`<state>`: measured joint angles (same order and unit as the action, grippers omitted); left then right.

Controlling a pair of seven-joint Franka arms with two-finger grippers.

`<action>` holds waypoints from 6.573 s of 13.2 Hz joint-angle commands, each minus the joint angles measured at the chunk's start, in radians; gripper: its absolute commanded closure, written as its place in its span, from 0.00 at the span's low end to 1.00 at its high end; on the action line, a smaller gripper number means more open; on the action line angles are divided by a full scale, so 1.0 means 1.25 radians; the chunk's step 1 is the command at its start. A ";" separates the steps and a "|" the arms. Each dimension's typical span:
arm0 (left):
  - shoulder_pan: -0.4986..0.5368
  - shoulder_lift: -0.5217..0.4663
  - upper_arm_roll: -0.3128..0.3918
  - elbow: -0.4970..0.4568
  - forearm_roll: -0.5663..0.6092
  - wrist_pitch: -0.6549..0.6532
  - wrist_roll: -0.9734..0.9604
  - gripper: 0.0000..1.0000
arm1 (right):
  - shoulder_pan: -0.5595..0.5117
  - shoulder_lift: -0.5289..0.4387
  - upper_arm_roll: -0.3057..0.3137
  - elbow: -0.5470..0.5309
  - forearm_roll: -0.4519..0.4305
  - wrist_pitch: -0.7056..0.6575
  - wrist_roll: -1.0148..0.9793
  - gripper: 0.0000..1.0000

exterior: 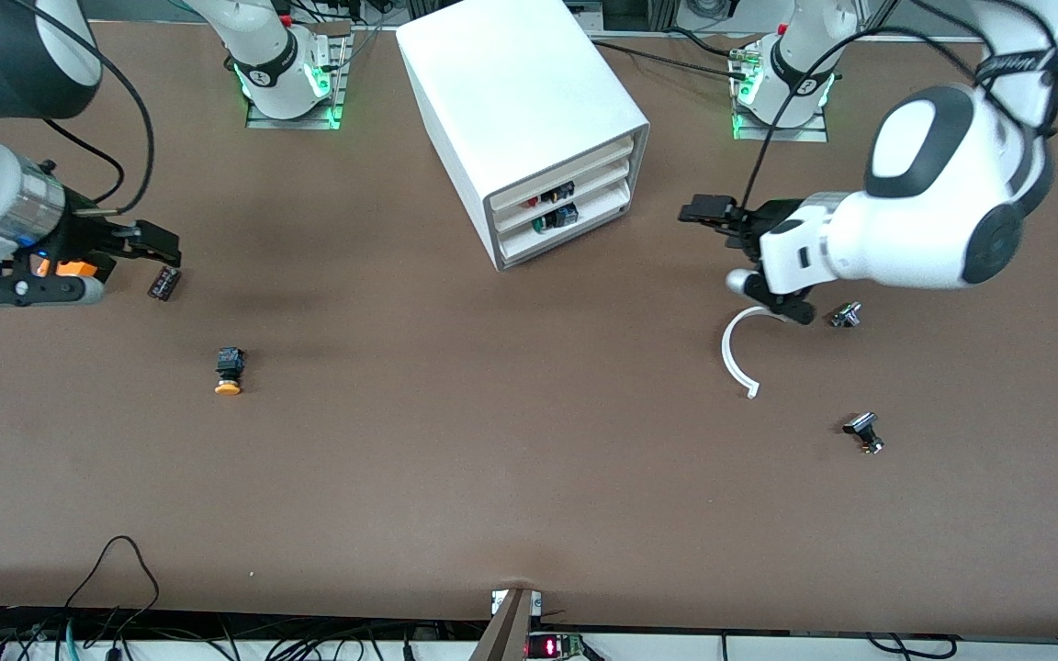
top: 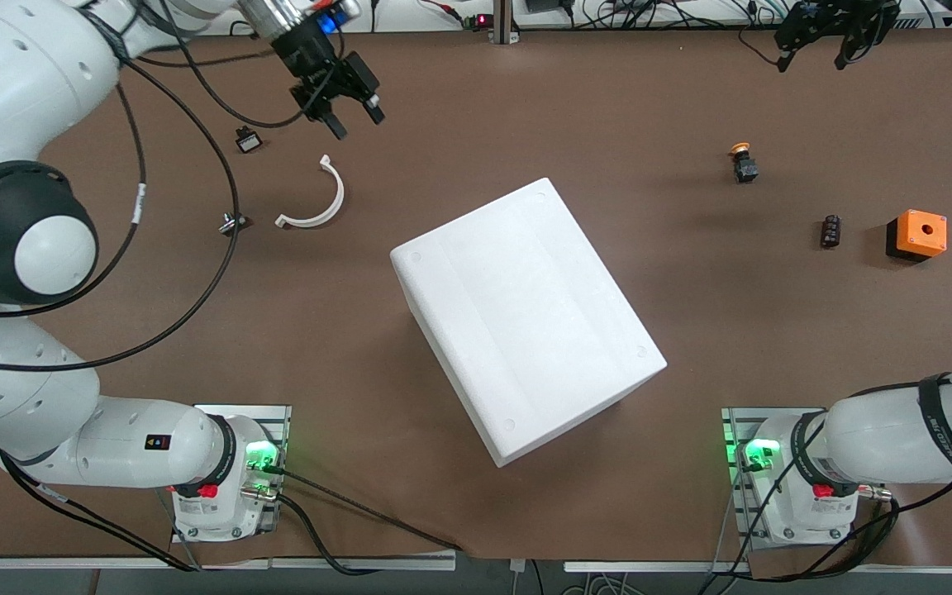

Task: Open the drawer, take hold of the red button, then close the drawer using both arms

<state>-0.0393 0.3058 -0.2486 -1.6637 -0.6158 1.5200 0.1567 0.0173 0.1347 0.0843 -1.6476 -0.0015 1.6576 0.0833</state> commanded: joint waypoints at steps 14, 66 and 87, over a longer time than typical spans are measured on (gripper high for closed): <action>0.011 0.045 -0.059 -0.346 -0.244 0.200 0.461 0.30 | 0.153 0.151 -0.002 0.060 0.033 0.109 0.294 0.01; 0.225 0.113 -0.146 0.233 0.480 -0.153 0.191 0.00 | 0.641 0.551 -0.011 0.447 0.042 0.385 1.579 0.02; 0.233 0.038 -0.148 0.325 0.603 -0.217 0.172 0.00 | 0.562 0.513 -0.004 0.558 0.093 0.201 1.409 0.93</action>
<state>0.2582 0.3450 -0.4306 -1.2783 0.1108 1.2647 0.3765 0.7610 0.8087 0.0711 -0.9740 0.0817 1.9753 1.9585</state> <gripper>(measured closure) 0.000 0.577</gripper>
